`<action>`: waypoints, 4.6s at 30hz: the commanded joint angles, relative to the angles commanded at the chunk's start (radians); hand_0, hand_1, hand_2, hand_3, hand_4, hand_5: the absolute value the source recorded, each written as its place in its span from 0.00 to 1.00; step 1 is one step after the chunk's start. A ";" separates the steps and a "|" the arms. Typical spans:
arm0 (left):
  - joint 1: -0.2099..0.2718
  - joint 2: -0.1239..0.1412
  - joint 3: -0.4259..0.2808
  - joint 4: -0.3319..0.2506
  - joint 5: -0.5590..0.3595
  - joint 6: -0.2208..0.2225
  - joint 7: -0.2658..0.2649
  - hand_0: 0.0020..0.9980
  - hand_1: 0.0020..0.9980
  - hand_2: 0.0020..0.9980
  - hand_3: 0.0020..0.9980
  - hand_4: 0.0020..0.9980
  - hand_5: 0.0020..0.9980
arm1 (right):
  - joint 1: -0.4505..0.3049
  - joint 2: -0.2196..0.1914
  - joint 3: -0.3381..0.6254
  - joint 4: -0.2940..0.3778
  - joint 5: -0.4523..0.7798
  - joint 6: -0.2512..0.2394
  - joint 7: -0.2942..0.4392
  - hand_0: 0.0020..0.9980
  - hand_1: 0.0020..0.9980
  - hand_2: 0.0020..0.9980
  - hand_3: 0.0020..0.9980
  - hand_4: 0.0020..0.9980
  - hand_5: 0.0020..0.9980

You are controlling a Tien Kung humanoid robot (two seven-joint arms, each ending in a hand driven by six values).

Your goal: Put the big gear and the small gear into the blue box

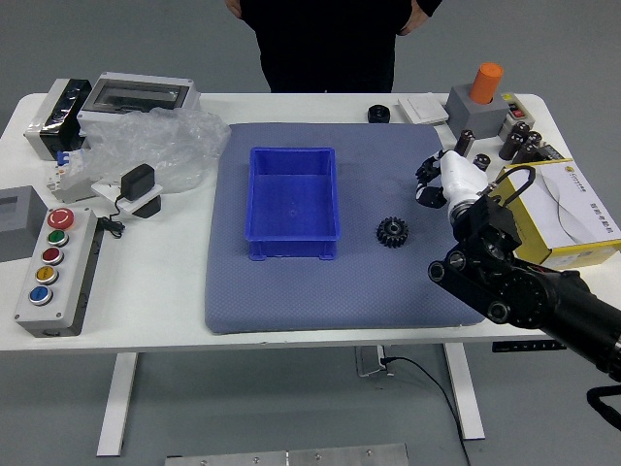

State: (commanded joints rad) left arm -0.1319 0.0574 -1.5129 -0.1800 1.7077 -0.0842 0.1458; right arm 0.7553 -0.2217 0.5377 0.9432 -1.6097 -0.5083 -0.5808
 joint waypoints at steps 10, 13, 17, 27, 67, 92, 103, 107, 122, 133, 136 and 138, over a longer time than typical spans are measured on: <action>0.002 0.001 -0.001 0.000 -0.002 -0.002 0.002 0.76 0.74 0.77 0.81 0.60 0.13 | 0.002 0.004 0.060 0.163 -0.140 -0.002 -0.065 0.54 0.38 0.41 0.53 0.48 0.00; 0.003 0.001 -0.002 0.000 -0.002 -0.003 0.003 0.76 0.74 0.77 0.81 0.60 0.13 | 0.002 0.016 0.062 0.213 -0.173 0.000 -0.065 0.54 0.38 0.41 0.53 0.48 0.00; 0.003 0.000 -0.003 0.000 -0.001 -0.005 0.004 0.76 0.74 0.77 0.81 0.60 0.13 | -0.001 0.042 0.053 0.261 -0.203 0.000 -0.065 0.54 0.38 0.41 0.53 0.48 0.00; 0.003 -0.002 -0.004 0.000 0.005 -0.008 0.006 0.76 0.74 0.77 0.81 0.60 0.13 | -0.017 0.133 0.002 0.294 -0.221 -0.021 -0.065 0.54 0.38 0.42 0.53 0.48 0.00; 0.010 -0.006 -0.009 0.000 0.021 -0.013 0.009 0.76 0.74 0.77 0.81 0.59 0.13 | -0.091 0.125 0.124 0.291 0.042 -0.096 0.103 0.82 0.77 0.87 0.96 0.74 0.32; 0.005 -0.005 -0.009 0.000 0.011 -0.010 0.000 0.76 0.74 0.77 0.82 0.59 0.13 | -0.145 -0.100 0.178 0.247 0.315 -0.052 0.228 0.80 0.77 0.86 0.87 0.79 0.25; -0.002 -0.003 -0.009 0.000 0.010 -0.011 0.000 0.76 0.74 0.77 0.81 0.59 0.14 | -0.089 -0.141 0.046 0.265 0.210 0.080 0.038 0.74 0.70 0.82 0.89 0.76 0.17; -0.002 0.001 -0.009 0.000 0.010 -0.011 0.001 0.76 0.74 0.77 0.82 0.59 0.13 | -0.062 -0.142 -0.016 0.278 0.206 0.129 -0.019 0.71 0.65 0.78 0.90 0.74 0.13; -0.002 0.005 -0.009 0.000 0.016 -0.013 0.004 0.76 0.74 0.77 0.81 0.59 0.13 | -0.008 -0.132 -0.128 0.288 0.206 0.205 -0.065 0.69 0.63 0.75 0.89 0.77 0.20; -0.002 0.004 -0.010 0.000 0.018 -0.014 0.005 0.76 0.74 0.77 0.82 0.59 0.13 | -0.007 -0.125 -0.140 0.290 0.191 0.216 -0.065 0.68 0.63 0.76 0.89 0.76 0.17; -0.001 0.004 -0.009 0.000 0.017 -0.013 0.005 0.76 0.74 0.77 0.82 0.59 0.13 | -0.008 -0.124 -0.144 0.294 0.156 0.231 -0.065 0.69 0.64 0.77 0.89 0.77 0.17; -0.001 0.004 -0.009 0.000 0.016 -0.013 0.004 0.76 0.74 0.77 0.82 0.59 0.13 | -0.009 -0.123 -0.144 0.295 0.132 0.242 -0.065 0.69 0.64 0.77 0.89 0.77 0.17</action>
State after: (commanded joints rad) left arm -0.1328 0.0617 -1.5215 -0.1800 1.7240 -0.0969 0.1503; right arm 0.7467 -0.3445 0.3935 1.2384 -1.4778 -0.2658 -0.6454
